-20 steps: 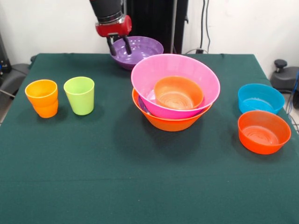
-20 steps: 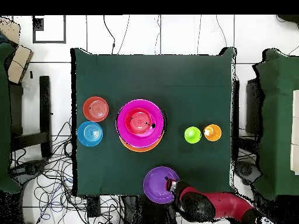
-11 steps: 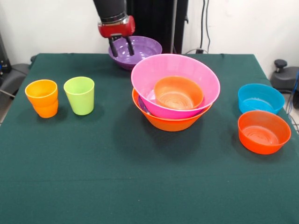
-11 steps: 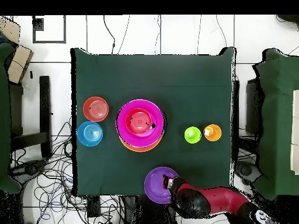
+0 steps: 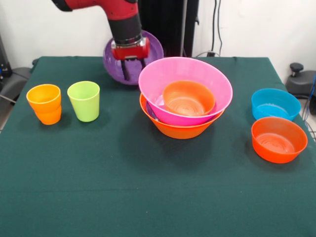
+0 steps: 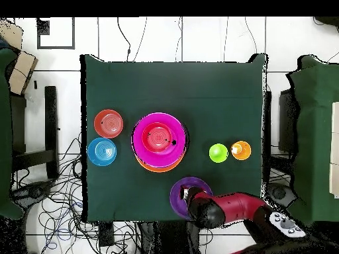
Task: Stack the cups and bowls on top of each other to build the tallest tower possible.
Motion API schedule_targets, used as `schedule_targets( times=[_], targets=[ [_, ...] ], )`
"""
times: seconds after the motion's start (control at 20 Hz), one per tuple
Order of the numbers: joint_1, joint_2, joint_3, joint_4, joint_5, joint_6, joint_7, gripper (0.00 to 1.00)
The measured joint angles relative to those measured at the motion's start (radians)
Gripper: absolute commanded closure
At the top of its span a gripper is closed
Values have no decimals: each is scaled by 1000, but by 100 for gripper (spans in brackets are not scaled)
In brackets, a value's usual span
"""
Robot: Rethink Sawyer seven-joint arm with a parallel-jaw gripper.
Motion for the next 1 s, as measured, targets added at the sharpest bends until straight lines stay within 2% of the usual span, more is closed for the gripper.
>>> schedule_targets(
  times=[0.25, 0.65, 0.85, 1.0],
  targets=[
    [36, -3, -27, -9, 3, -19, 0, 0],
    [37, -2, -31, -9, 3, -28, 0, 0],
    [27, -3, -24, -9, 4, -28, 0, 0],
    [-10, -15, 5, -11, 12, -7, 0, 0]
  ],
)
